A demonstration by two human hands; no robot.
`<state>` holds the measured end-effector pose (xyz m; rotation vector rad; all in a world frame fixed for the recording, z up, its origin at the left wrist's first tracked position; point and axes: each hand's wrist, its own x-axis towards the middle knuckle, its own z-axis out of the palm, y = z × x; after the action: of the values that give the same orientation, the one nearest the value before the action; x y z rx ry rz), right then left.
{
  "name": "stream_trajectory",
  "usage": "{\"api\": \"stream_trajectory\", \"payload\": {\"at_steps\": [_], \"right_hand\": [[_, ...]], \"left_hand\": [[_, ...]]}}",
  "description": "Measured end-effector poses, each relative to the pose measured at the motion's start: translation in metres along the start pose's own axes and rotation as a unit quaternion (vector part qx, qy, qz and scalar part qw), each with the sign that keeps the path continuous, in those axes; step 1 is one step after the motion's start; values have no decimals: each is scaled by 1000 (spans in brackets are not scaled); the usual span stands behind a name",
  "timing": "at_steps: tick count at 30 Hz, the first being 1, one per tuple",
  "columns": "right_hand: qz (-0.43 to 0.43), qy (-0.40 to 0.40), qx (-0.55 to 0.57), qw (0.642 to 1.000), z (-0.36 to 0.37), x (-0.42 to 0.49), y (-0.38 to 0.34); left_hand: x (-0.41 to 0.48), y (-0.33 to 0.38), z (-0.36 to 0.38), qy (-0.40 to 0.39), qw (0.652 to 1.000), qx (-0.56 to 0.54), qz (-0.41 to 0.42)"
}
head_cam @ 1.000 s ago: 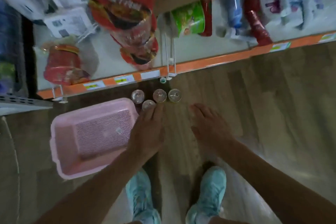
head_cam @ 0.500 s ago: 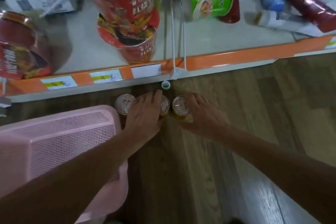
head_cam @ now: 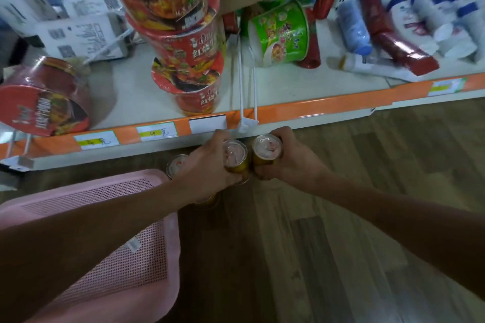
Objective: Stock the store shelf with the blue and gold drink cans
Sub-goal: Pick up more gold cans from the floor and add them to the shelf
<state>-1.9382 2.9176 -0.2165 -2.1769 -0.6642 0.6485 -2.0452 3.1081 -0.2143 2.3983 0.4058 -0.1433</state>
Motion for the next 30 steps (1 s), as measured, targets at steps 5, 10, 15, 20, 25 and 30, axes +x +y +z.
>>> {"api": "stream_trajectory", "payload": {"at_steps": [5,10,15,20,25,30], "right_hand": [[-19,-12,77,997,-44,-21,-22],[-42,-14,178,983,-66,-29,-44],[-39,22,277,960,-72,-27,-62],[-2,6,414,910,-68,-24,-70],[-15,-4,418,908,-67,-21,-72],[1,30,340,940,-72,-26,-71]], "left_hand": [[-10,28,-21,23,991,-115,58],[-12,47,-39,10,962,-256,90],[-4,61,-54,56,929,-362,52],[-1,73,-61,61,899,-433,28],[-5,81,-58,43,879,-474,9],[-10,88,-57,30,874,-484,-24]]}}
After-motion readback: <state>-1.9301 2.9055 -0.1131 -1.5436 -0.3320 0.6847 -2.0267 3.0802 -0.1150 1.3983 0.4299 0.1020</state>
